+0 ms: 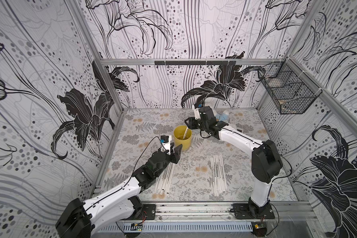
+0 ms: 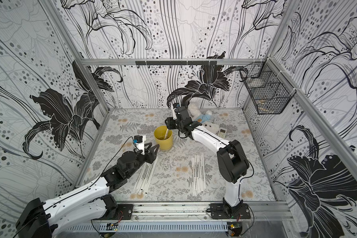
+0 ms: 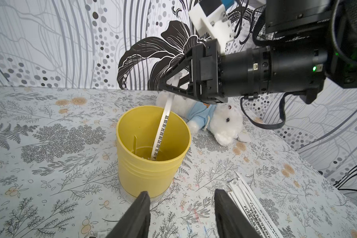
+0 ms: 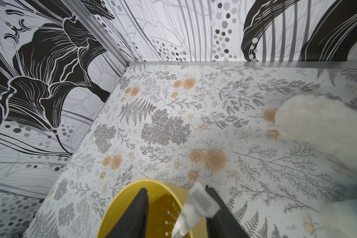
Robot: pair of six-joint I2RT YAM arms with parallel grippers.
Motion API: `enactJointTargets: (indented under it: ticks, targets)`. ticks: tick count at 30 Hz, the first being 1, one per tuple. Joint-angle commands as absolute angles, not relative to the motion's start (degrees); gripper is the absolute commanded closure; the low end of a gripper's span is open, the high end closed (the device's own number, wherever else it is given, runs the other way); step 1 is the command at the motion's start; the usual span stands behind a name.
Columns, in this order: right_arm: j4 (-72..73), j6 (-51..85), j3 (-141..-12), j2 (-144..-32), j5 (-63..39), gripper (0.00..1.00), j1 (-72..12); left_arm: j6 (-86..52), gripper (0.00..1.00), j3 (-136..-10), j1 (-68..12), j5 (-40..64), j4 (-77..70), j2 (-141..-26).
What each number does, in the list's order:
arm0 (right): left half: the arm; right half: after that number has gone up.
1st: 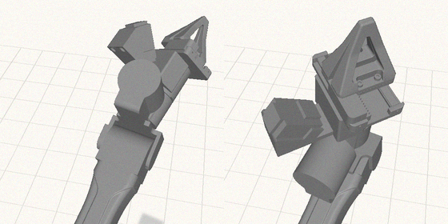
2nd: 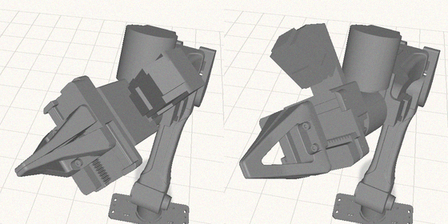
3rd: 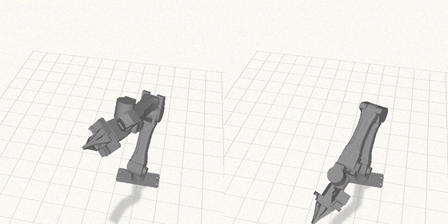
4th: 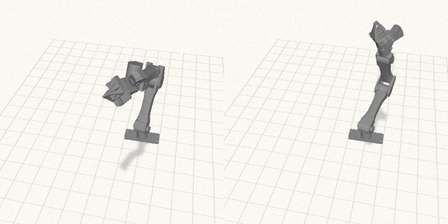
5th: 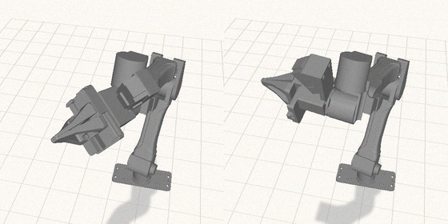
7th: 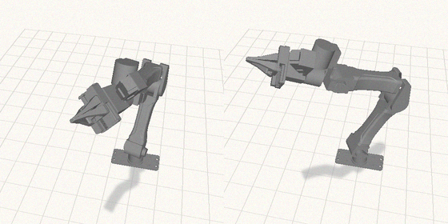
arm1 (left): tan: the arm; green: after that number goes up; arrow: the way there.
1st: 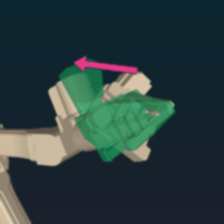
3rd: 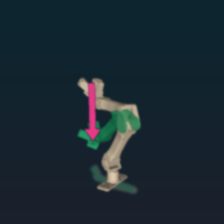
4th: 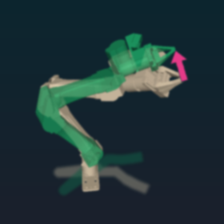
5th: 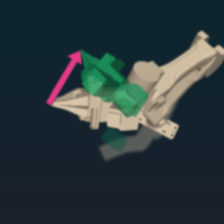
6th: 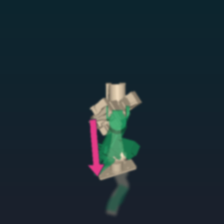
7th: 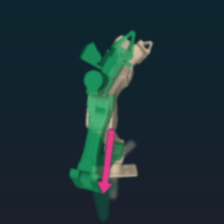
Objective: Take the straws out of the storage container
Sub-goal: Pick up the straw from the container.
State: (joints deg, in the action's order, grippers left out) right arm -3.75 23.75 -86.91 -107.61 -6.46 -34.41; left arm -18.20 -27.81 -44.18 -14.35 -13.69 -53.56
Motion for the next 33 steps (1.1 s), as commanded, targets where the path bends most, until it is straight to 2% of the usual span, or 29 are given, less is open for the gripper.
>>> enactJointTargets:
  ticks: [1, 5, 15, 23, 33]
  targets:
    - [-5.4, 23.9, -88.8, -108.1, -6.7, 0.63, -34.2, -16.6, 0.46, -27.1, -43.9, -16.0, -14.9, -52.2]
    - [-6.1, 22.6, -89.2, -107.7, -7.0, 0.78, -34.3, -16.3, 0.46, -27.1, -43.9, -16.6, -14.5, -51.7]
    - [-9.8, 20.1, -92.3, -106.1, -8.1, 0.95, -34.5, -16.6, 0.46, -27.2, -43.9, -16.1, -13.6, -50.4]
    - [-16.4, 17.7, -98.3, -102.6, -6.0, 1.0, -36.1, -17.3, 0.46, -27.8, -43.9, -14.4, -12.2, -49.5]
    - [-20.9, 16.5, -101.1, -93.0, -3.2, 1.0, -43.0, -21.0, 0.48, -31.5, -43.9, -12.9, -4.1, -45.3]
